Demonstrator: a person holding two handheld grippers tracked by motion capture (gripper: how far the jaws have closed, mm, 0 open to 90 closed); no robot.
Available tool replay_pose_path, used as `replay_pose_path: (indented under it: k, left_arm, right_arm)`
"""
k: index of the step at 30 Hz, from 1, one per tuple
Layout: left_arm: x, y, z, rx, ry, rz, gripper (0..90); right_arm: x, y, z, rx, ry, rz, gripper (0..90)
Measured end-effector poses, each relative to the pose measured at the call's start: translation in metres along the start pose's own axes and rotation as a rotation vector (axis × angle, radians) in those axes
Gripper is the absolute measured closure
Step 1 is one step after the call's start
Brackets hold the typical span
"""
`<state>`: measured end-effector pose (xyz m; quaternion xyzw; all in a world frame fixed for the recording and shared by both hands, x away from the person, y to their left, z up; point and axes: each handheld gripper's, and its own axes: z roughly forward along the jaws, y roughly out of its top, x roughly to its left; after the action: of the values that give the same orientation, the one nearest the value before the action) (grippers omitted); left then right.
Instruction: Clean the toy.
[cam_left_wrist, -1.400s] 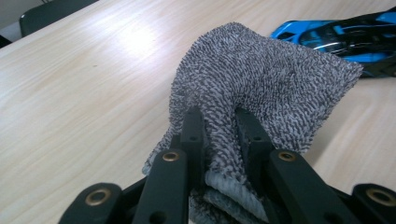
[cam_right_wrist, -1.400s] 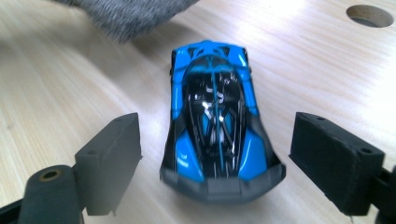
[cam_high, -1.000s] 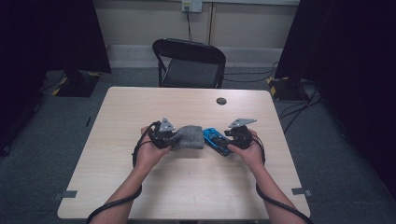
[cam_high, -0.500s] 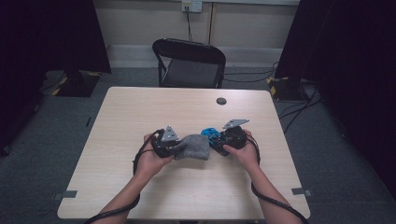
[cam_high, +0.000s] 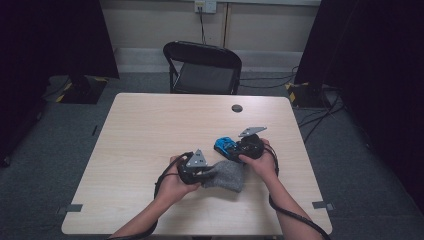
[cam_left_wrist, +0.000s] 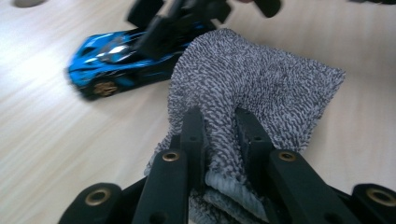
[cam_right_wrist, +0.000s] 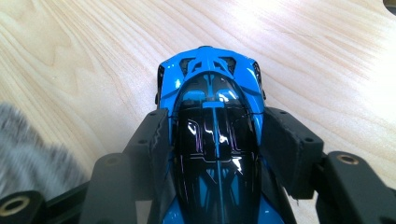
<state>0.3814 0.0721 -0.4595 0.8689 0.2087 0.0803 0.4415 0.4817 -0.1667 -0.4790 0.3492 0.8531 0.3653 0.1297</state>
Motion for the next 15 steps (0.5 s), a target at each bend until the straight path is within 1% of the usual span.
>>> replay_pose_path:
  k: [1, 2, 3, 5, 8, 9, 11, 12, 14, 15]
  left_arm:
    - [-0.002, 0.001, 0.002, 0.003, -0.007, 0.015, 75.7]
    - [-0.004, 0.002, 0.006, 0.003, -0.024, 0.017, 75.6]
    - [-0.004, 0.003, 0.009, 0.002, -0.032, 0.021, 75.5]
    - [-0.003, 0.003, 0.016, 0.026, -0.028, 0.024, 75.4]
    - [0.003, 0.003, 0.027, 0.035, -0.033, 0.004, 75.4]
    - [0.005, 0.002, 0.03, 0.039, -0.022, 0.001, 75.3]
    - [0.009, 0.001, 0.035, 0.046, -0.021, -0.022, 75.2]
    - [0.012, 0.001, 0.036, 0.042, -0.011, -0.028, 75.1]
    - [0.016, 0.001, 0.038, 0.05, -0.002, -0.036, 75.1]
    - [0.019, 0.001, 0.038, 0.047, 0.014, -0.04, 75.1]
  right_arm:
    - [0.0, 0.0, 0.0, 0.002, 0.0, -0.001, 42.7]
    - [0.0, 0.0, 0.0, 0.002, 0.0, -0.001, 42.7]
    - [0.0, 0.0, 0.0, -0.001, 0.001, -0.002, 42.7]
    - [0.0, 0.0, 0.0, -0.003, 0.001, 0.003, 42.6]
    - [0.0, -0.002, 0.0, -0.01, 0.001, 0.005, 42.5]
    - [0.0, -0.002, 0.0, -0.013, 0.001, 0.004, 42.5]
    - [0.0, -0.003, 0.0, -0.021, 0.0, 0.005, 42.5]
    - [0.0, -0.003, 0.0, -0.021, 0.001, 0.005, 42.5]
    - [-0.001, -0.003, 0.0, -0.018, 0.003, 0.007, 42.5]
    - [-0.001, -0.003, 0.0, -0.018, 0.003, 0.005, 42.5]
